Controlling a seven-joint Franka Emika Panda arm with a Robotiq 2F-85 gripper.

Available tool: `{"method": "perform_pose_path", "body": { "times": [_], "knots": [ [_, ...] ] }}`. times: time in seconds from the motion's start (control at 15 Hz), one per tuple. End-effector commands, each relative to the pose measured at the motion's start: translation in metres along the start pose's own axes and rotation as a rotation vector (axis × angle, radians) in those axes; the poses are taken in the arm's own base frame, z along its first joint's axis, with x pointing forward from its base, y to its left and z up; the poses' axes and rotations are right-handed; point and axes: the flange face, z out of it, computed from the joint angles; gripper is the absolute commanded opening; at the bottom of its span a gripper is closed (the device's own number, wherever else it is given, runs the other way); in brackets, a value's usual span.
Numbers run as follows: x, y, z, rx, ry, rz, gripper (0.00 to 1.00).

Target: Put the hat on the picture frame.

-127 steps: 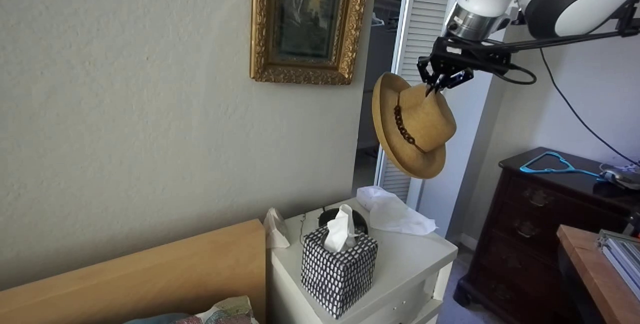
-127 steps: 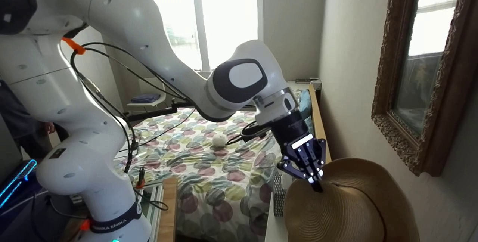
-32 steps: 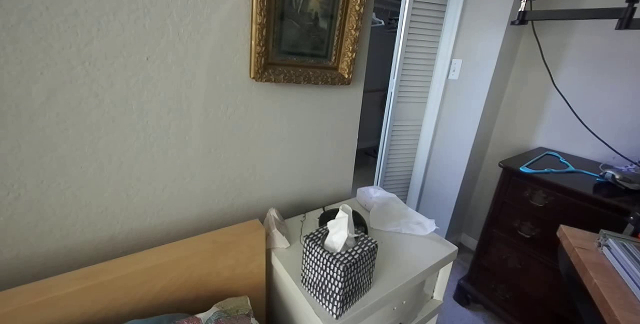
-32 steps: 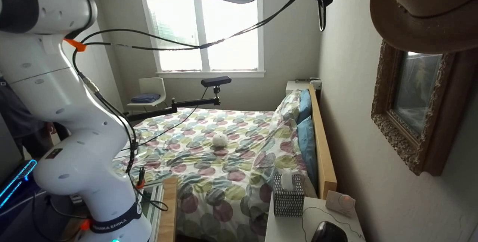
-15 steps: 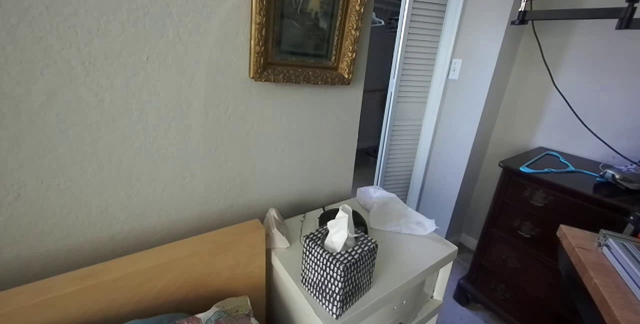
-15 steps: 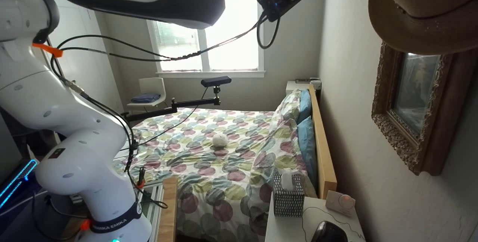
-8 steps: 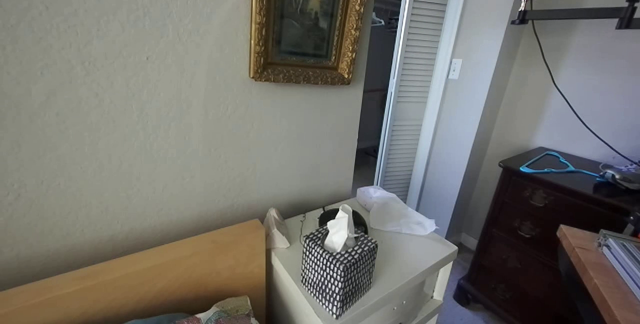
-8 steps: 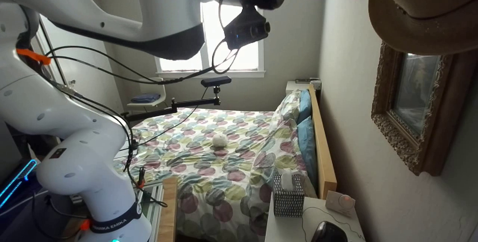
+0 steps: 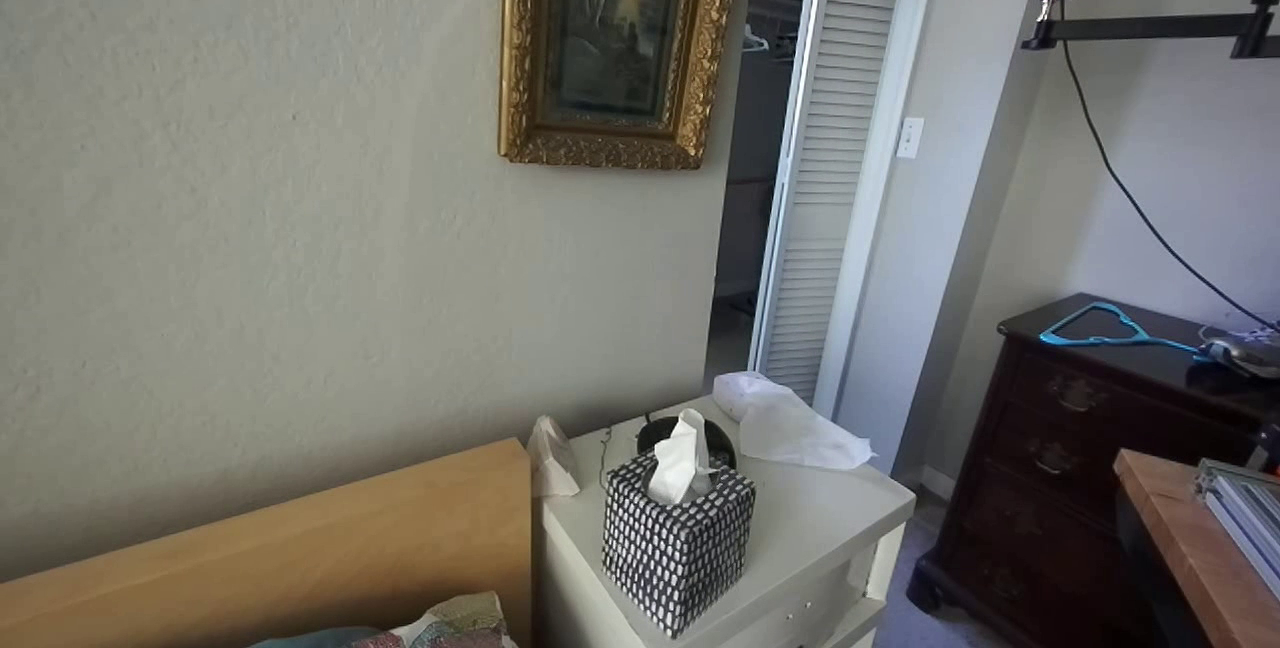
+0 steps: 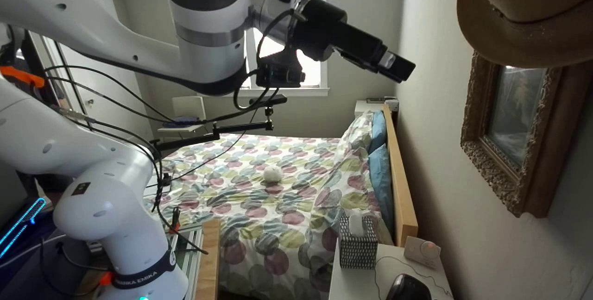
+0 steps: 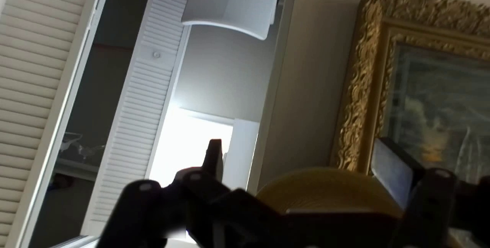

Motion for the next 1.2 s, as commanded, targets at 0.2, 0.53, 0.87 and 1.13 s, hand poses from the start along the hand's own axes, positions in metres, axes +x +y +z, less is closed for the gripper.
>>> {"method": "perform_pose_path", "body": {
  "times": [0.2,0.53,0.87,1.13],
  "knots": [
    [-0.015,0.012,-0.019,0.073,-0.27,-0.176,1.0],
    [-0.035,0.013,-0.019,0.153,-0.486,-0.252,1.0],
    [-0.051,0.013,-0.021,0.199,-0.625,-0.291,1.0],
    [-0.06,0.012,-0.024,0.218,-0.685,-0.309,1.0]
  ]
}}
